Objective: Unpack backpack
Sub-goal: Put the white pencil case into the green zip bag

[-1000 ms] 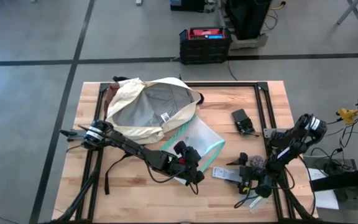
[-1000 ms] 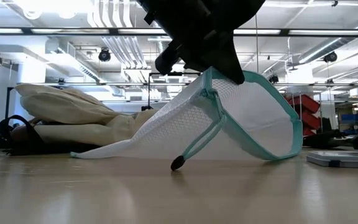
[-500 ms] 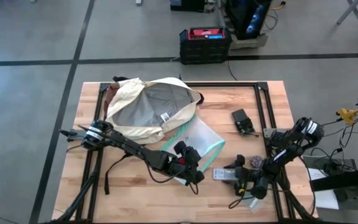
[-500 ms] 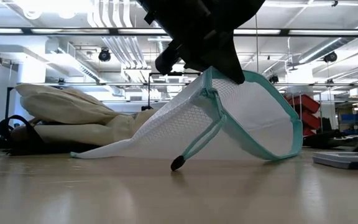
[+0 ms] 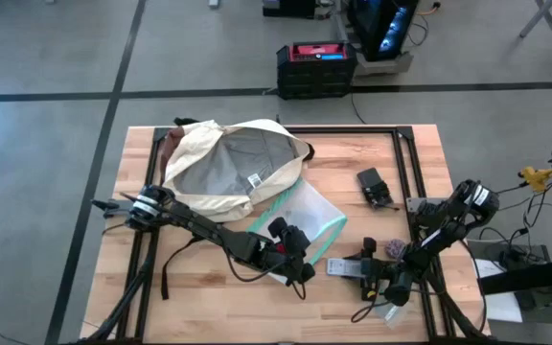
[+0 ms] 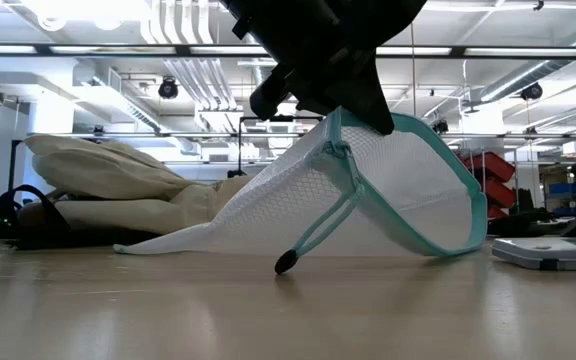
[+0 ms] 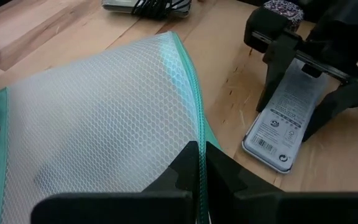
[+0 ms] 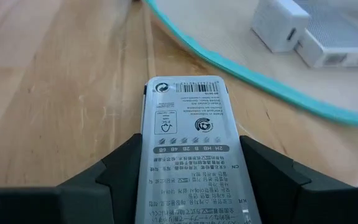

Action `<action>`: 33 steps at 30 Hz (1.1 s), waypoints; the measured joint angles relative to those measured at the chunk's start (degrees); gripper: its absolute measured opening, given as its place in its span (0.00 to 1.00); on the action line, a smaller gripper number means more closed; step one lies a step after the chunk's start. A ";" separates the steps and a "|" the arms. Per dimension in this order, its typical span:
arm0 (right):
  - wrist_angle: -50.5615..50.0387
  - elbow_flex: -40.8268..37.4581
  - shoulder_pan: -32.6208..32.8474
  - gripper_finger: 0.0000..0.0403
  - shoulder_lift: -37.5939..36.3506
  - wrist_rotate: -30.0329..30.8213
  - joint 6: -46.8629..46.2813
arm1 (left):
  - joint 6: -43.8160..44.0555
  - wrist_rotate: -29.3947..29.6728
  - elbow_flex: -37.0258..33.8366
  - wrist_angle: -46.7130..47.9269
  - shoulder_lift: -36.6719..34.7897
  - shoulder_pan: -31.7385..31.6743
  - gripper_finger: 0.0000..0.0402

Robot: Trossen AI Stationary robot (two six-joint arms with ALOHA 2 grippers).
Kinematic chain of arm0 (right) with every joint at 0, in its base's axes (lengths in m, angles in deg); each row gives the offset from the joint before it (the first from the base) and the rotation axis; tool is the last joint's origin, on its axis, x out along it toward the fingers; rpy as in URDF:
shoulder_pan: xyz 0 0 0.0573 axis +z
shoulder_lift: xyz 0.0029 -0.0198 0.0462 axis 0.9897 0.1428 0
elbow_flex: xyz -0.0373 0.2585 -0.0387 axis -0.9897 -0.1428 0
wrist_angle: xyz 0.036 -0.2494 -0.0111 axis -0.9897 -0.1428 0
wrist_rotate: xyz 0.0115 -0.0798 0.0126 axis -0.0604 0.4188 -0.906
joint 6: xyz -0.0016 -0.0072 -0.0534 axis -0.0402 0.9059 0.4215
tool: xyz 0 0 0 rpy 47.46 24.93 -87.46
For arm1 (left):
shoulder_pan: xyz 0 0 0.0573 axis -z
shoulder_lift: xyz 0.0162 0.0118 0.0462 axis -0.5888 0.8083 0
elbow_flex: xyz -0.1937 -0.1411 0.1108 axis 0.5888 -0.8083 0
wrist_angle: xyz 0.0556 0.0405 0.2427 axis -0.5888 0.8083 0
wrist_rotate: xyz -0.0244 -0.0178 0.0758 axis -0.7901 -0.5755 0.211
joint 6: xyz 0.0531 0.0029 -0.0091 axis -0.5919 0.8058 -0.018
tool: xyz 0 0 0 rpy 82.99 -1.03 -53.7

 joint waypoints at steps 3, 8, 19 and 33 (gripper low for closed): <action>0.05 1.43 -2.09 0.53 -2.80 -2.05 4.79 | -0.02 0.00 0.00 -0.02 0.00 0.01 0.00; 0.68 3.71 -8.69 0.53 -7.04 -4.92 13.00 | -0.04 -0.02 0.00 -0.22 0.00 -0.01 0.00; 3.22 11.92 -27.24 0.53 -0.07 -23.68 33.52 | -3.23 -0.57 0.00 -2.24 0.00 0.13 0.00; 1.73 19.25 -28.92 0.90 4.48 -30.93 45.79 | -4.57 -3.08 -0.16 0.97 0.00 1.94 0.00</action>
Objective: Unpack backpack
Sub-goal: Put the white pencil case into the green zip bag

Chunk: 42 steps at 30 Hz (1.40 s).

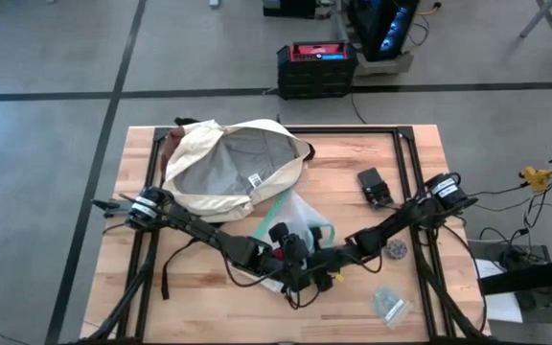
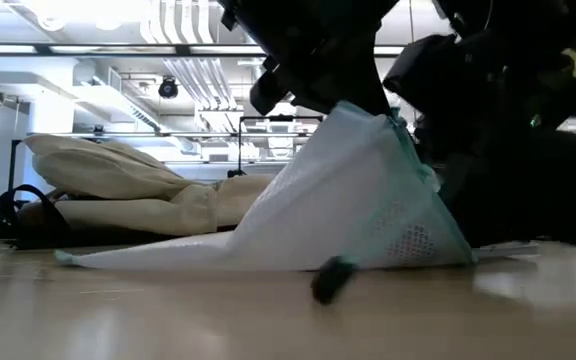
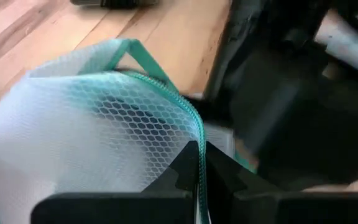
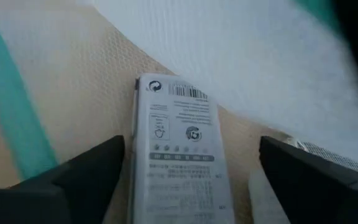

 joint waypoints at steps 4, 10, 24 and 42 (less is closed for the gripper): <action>-8.39 0.02 2.78 0.90 -5.24 0.15 -3.16 | -0.01 0.00 -0.06 0.34 -0.02 0.19 0.00; -28.36 -0.03 8.24 0.85 -13.41 0.12 -12.88 | -0.02 -0.07 -0.15 0.73 -0.02 0.17 0.00; -51.92 -3.06 10.08 0.16 -19.76 2.19 -26.97 | -4.79 -0.07 -0.24 -2.91 -0.02 1.11 0.00; -28.41 1.52 5.06 0.00 -12.15 0.65 -10.57 | -6.45 0.02 -0.28 -4.36 -0.02 1.24 0.00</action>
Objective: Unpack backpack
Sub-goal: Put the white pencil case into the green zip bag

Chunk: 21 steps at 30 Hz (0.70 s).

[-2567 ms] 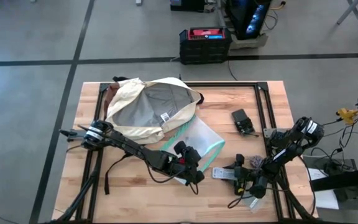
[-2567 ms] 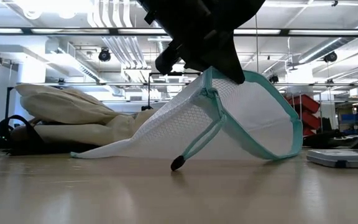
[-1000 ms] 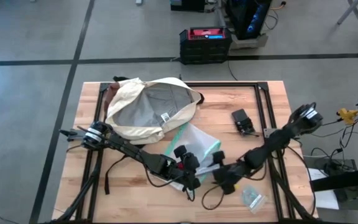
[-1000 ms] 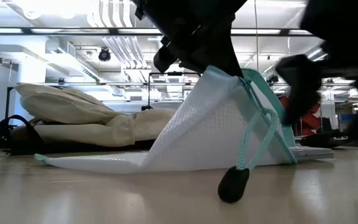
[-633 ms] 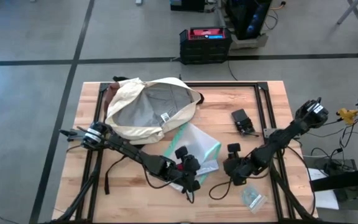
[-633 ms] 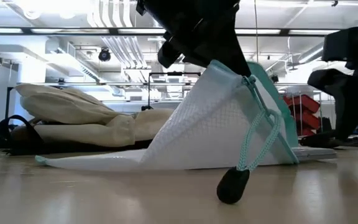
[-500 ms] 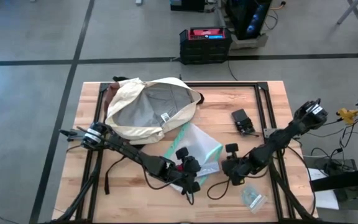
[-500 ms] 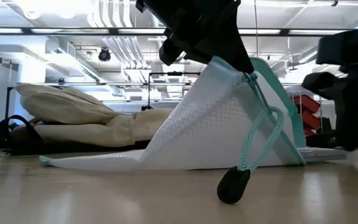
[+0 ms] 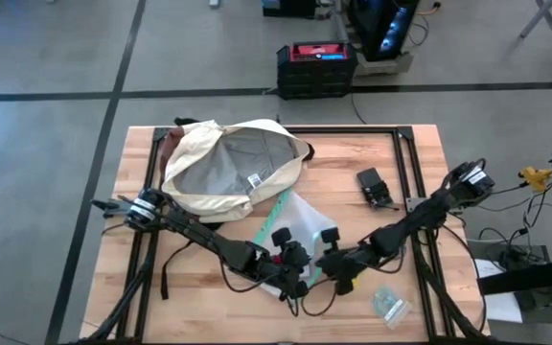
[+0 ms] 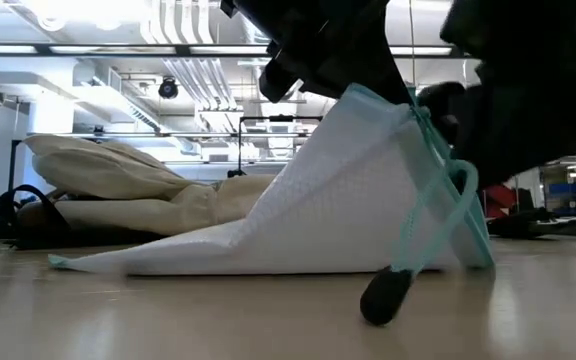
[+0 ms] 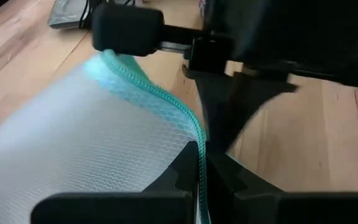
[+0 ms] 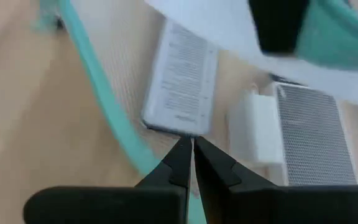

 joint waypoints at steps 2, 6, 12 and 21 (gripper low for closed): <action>-2.88 -0.32 0.16 0.00 -0.09 -0.38 -1.60 | -0.02 -0.02 0.00 0.00 0.00 0.13 0.00; -1.85 -0.39 1.70 0.00 0.09 -0.47 -3.78 | -0.03 -0.04 -0.21 -0.23 0.00 0.13 0.00; 10.17 -0.73 2.61 0.00 4.85 -0.41 0.49 | -0.63 -0.06 -0.70 -0.55 0.00 0.39 0.00; 23.79 -0.70 1.54 0.00 14.26 3.33 5.32 | -1.91 -0.02 -0.74 -0.82 0.00 1.09 0.00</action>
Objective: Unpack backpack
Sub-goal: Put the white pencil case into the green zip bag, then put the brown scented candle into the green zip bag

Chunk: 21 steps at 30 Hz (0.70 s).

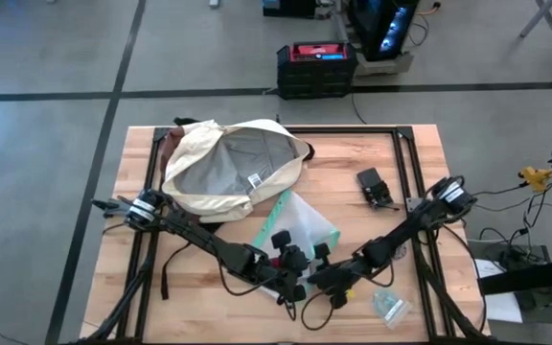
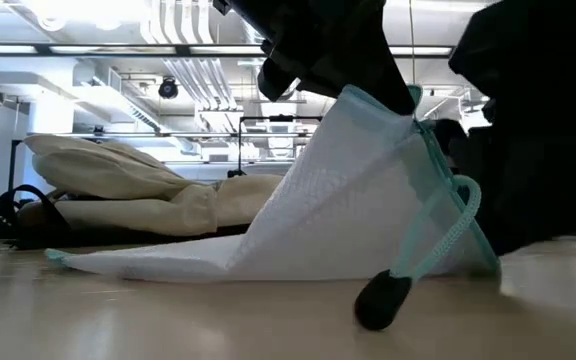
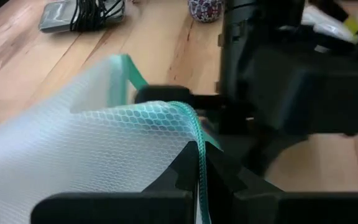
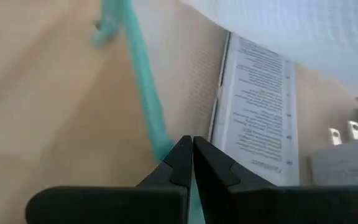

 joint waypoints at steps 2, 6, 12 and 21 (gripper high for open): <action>-2.92 0.01 -0.52 0.00 0.12 10.90 -0.23 | -0.02 0.02 0.00 0.03 0.00 0.00 0.00; -8.60 -0.08 -0.60 0.00 -2.93 14.06 -0.53 | -0.23 0.00 -0.02 0.37 0.00 0.18 0.00; -22.92 -0.04 2.75 0.00 -14.15 7.19 -7.98 | -0.59 -0.66 -0.05 0.36 0.00 0.24 0.00; -67.93 -0.05 11.19 0.01 -35.92 2.66 -39.80 | -0.43 -0.66 -0.11 -0.17 0.00 0.26 0.00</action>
